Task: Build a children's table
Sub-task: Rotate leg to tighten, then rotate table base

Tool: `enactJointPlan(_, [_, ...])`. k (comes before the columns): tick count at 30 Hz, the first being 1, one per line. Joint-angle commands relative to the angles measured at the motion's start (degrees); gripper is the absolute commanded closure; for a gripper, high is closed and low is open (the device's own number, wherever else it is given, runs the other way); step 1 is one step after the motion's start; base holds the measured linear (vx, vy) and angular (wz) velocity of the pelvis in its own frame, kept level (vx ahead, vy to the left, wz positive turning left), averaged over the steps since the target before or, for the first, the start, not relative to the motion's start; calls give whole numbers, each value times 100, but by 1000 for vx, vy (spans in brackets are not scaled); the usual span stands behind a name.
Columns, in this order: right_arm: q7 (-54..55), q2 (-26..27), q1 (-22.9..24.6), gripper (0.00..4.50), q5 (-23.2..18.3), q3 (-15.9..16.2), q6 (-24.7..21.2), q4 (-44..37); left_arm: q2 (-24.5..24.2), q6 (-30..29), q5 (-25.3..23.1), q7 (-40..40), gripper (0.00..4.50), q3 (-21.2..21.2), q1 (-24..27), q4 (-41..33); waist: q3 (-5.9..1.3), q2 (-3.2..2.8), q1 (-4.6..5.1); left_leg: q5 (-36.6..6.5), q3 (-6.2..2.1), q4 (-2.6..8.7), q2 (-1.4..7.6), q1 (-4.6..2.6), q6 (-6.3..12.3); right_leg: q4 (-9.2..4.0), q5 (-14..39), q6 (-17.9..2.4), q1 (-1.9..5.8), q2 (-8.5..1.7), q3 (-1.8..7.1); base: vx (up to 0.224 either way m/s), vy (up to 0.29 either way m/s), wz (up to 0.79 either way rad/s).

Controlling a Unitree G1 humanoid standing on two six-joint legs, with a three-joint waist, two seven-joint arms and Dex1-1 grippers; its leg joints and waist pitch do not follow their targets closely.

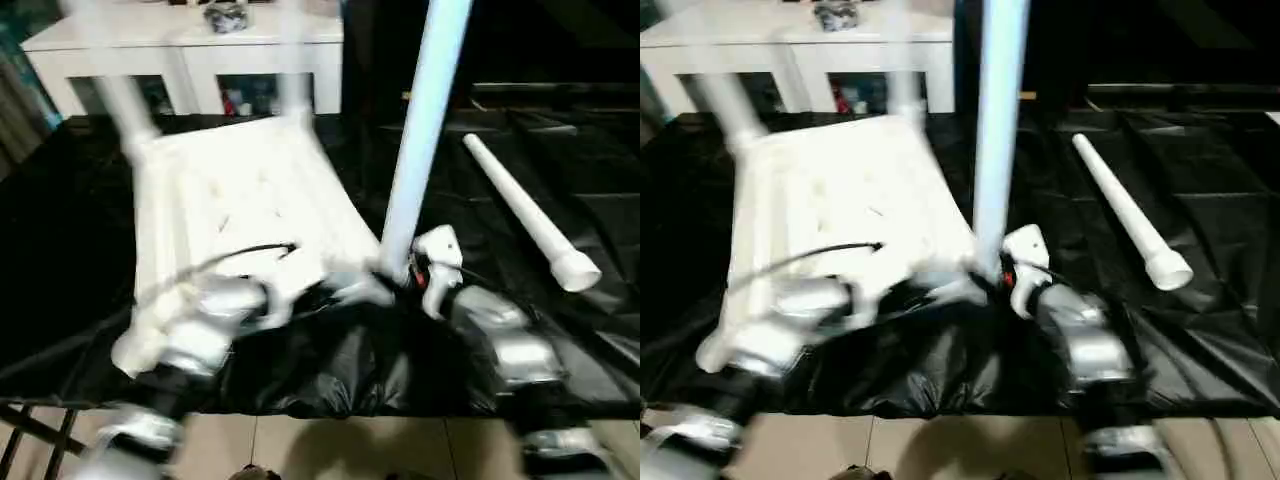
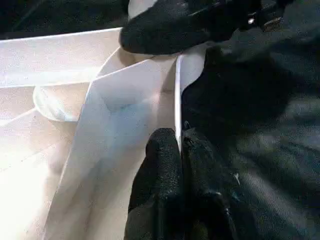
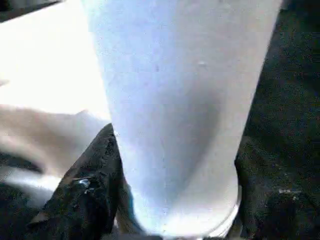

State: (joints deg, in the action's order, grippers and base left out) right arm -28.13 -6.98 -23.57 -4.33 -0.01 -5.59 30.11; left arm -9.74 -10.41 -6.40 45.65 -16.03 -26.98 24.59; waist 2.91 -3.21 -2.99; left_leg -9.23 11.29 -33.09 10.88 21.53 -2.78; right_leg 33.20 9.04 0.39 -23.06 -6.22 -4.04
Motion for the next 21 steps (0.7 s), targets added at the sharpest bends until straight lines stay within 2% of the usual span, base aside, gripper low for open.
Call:
enactJointPlan(1, [319,357,-44,184,81,208,-43,55,301,-134,-1,-507,450,-17,-39,-236,-350,87,9,-2237,-144,415,161,-125,8,-550,3051,-639,133,-213,146,0,0,0])
enactJointPlan(2, [689,637,-36,184,114,157,-45,0,648,-356,-100,-866,450,-110,63,-375,-360,65,11,-2194,-147,429,171,-106,22,-534,2879,-672,156,-206,147,0,0,0])
enactJointPlan(3, [689,637,-36,184,114,157,-45,0,648,-356,-100,-866,450,-110,63,-375,-353,74,22,-2170,-143,435,173,-94,39,-536,2787,-688,156,-198,151,0,0,0])
enactJointPlan(4, [821,790,-26,149,52,95,-6,-40,820,-404,-158,-1036,450,-184,112,-420,-368,69,5,-2144,-147,431,164,-93,62,-519,2683,-698,171,-197,149,0,0,0])
enactJointPlan(5, [821,790,-26,128,52,95,-6,-40,820,-404,-158,-1036,450,-184,112,-420,-370,61,4,-2147,-139,427,169,-97,75,-516,2621,-722,157,-199,161,0,0,0])
enactJointPlan(6, [848,817,-25,114,1,51,11,-58,852,-396,-157,-1039,450,-207,111,-421,-376,69,3,-2098,-144,428,159,-73,116,-501,2502,-748,180,-192,159,0,0,0])
enactJointPlan(7, [931,824,-49,111,18,20,78,-45,867,-398,-163,-1025,450,-242,83,-422,-393,47,-10,-2022,-134,420,154,-69,151,-490,2329,-777,181,-195,171,0,0,0])
enactJointPlan(9, [980,822,-64,95,40,8,106,-34,864,-402,-156,-995,450,-253,68,-418,-402,59,-9,-1888,-129,416,150,-43,211,-462,2086,-838,202,-190,171,0,0,0])
enactJointPlan(10, [1061,791,-97,95,94,17,126,2,848,-385,-173,-1001,450,-250,28,-385,-409,7,-30,-1831,-124,406,149,-54,233,-452,1990,-877,197,-196,175,0,0,0])
enactJointPlan(11, [1120,755,-123,70,149,29,174,44,812,-345,-187,-990,450,-244,-10,-348,-413,7,-27,-1793,-114,401,148,-55,247,-455,1918,-894,197,-190,176,0,0,0])
enactJointPlan(12, [1259,699,-155,70,221,-3,247,61,746,-334,-178,-955,450,-191,-61,-338,-418,23,-30,-1734,-114,400,144,-39,271,-438,1828,-925,215,-186,171,0,0,0])
enactJointPlan(13, [1315,664,-146,70,259,-26,268,17,743,-361,-178,-963,450,-158,-72,-359,-432,-77,-41,-1718,-112,394,148,-65,249,-438,1733,-954,192,-180,168,0,0,0])
enactJointPlan(14, [1370,626,-135,70,316,-29,289,-32,736,-374,-173,-952,450,-139,-78,-366,-447,-35,-38,-1639,-113,380,148,-48,257,-413,1533,-1003,211,-174,165,0,0,0])
enactJointPlan(17, [1341,470,-28,70,379,-71,331,-341,680,-347,-229,-932,450,-138,-107,-315,-441,-48,-53,-1520,-105,371,141,-17,333,-402,1432,-1021,232,-177,159,0,0,0])
enactJointPlan(21, [1094,203,237,70,348,-106,156,-867,638,-311,-249,-989,450,-121,-116,-259,-439,-48,-72,-1536,-106,371,153,-25,384,-411,1498,-953,232,-168,163,0,0,0])
